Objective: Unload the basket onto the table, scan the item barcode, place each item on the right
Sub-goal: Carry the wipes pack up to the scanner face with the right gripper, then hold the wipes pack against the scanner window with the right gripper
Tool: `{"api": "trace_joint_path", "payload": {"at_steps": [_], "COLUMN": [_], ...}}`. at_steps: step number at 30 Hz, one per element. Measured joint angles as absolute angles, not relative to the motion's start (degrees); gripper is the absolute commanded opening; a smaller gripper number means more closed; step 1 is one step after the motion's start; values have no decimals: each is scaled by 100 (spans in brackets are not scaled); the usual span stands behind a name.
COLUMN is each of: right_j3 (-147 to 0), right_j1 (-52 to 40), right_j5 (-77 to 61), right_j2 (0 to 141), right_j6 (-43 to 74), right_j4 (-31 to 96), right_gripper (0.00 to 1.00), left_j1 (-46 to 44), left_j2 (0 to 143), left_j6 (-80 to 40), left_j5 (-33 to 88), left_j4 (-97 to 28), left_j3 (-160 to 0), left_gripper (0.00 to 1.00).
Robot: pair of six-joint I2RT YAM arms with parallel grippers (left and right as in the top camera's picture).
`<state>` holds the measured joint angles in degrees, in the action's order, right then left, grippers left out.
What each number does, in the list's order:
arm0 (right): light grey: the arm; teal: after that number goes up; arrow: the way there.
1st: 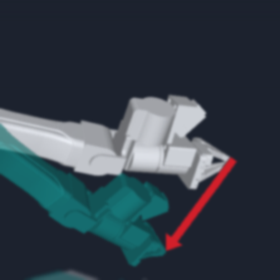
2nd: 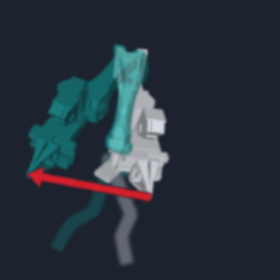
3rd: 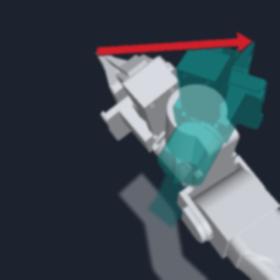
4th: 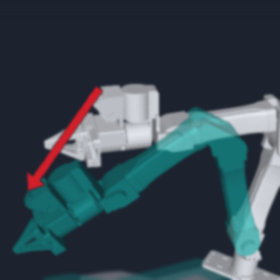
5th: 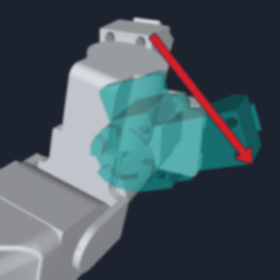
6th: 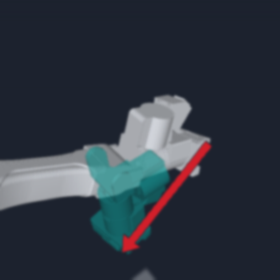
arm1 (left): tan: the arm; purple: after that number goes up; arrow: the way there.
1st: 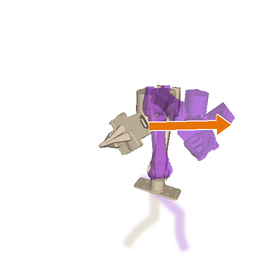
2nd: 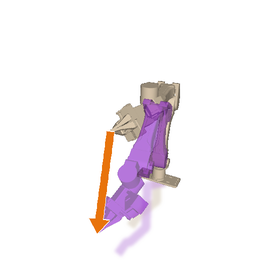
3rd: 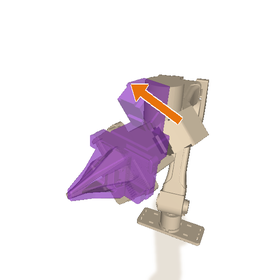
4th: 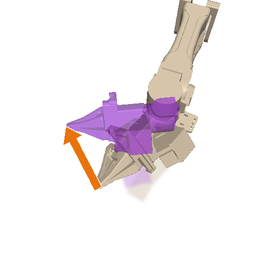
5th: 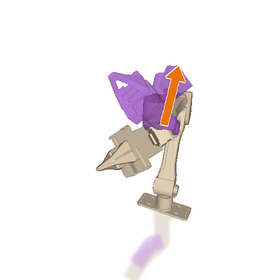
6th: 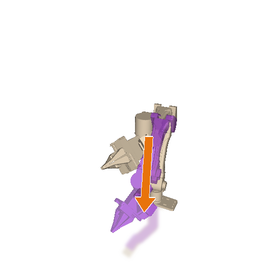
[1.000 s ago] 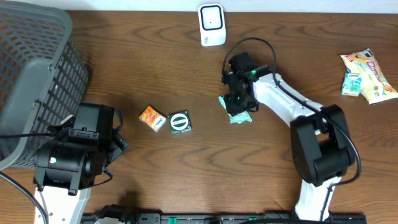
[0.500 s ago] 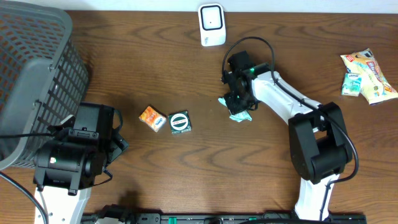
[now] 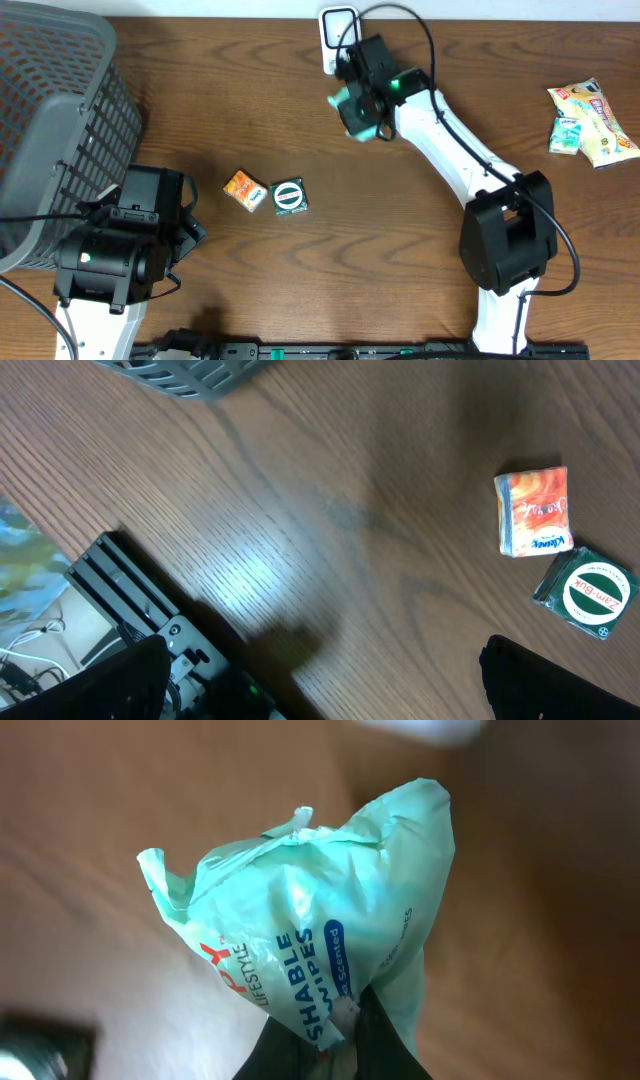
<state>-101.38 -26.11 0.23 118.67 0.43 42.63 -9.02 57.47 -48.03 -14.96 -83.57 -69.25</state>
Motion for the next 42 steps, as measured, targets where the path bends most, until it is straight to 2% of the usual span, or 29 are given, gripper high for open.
{"api": "trace_joint_path", "payload": {"at_steps": [12,18,25,31,42], "right_j3": [-11137,-12283,-13056,-13058,-13192], "right_j1": [-2539,-2366,-2320,-2405,-2425], "right_j5": [528,652,978,1295,1415], "right_j2": [12031,13052,14212,14551,14593], "right_j6": [84,30,-727,-1406,-1660], "right_j4": [2285,2241,2064,2034,1789], "right_gripper": [1,1,1,1,1], "left_j1": [-902,-902,-902,-902,-902], "left_j2": [5747,5747,5747,5747,5747], "left_j6": [-4803,-4803,-4803,-4803,-4803], "left_j5": [-1498,-1498,-1498,-1498,-1498], "left_j4": [-8357,-8357,-8355,-8355,-8357], "left_j3": [-6925,-6925,-6925,-6925,-6925], "left_gripper": [98,97,98,98,98]}}
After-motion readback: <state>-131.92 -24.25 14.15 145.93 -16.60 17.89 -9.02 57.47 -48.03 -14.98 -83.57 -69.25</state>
